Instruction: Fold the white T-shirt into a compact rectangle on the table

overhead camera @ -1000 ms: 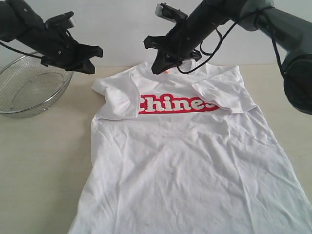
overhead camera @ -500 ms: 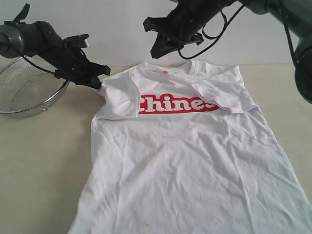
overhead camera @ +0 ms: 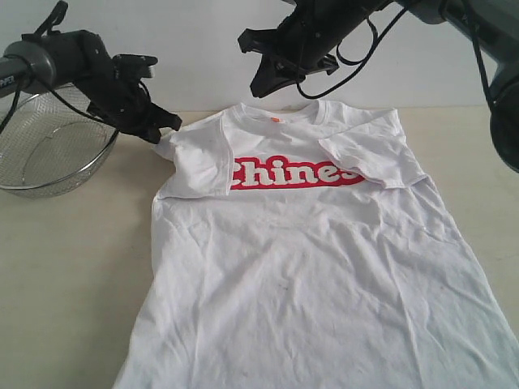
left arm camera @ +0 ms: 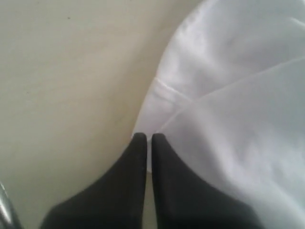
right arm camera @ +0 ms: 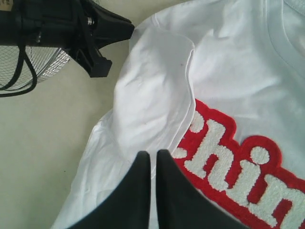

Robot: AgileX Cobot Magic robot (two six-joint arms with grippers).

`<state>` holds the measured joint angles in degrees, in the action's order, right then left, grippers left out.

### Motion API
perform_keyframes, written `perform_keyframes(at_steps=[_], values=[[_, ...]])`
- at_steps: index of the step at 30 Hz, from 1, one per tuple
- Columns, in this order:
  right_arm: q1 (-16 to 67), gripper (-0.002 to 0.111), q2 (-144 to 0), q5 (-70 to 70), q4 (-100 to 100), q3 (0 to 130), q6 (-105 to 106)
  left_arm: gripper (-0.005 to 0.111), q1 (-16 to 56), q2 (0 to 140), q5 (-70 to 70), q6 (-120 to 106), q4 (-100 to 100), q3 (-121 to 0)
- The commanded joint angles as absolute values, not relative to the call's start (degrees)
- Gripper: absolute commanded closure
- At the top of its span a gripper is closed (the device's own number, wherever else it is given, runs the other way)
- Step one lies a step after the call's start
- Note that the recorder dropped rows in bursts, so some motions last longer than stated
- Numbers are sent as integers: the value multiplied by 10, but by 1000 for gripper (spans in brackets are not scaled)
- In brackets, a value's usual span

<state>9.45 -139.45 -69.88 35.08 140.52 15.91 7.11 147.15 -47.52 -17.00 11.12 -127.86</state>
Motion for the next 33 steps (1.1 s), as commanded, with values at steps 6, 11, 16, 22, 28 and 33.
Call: perform_keyframes(at_steps=[6,11,16,22,28,33], values=[[92,108,-1388,-700,352,1406,162,102,106,1473,-468,-163,44,-1293],[92,108,-1388,-700,354,1406,160,102,111,1473,-470,-163,34,-1293],[92,108,-1388,-700,354,1406,160,102,123,1473,-492,-163,5,-1293],[92,108,-1388,-700,354,1406,160,102,123,1476,-520,-163,0,-1293],[92,108,-1388,-700,354,1406,160,102,123,1503,-534,-163,0,-1293],[92,108,-1388,-700,354,1406,160,102,123,1516,-519,-163,0,-1293]])
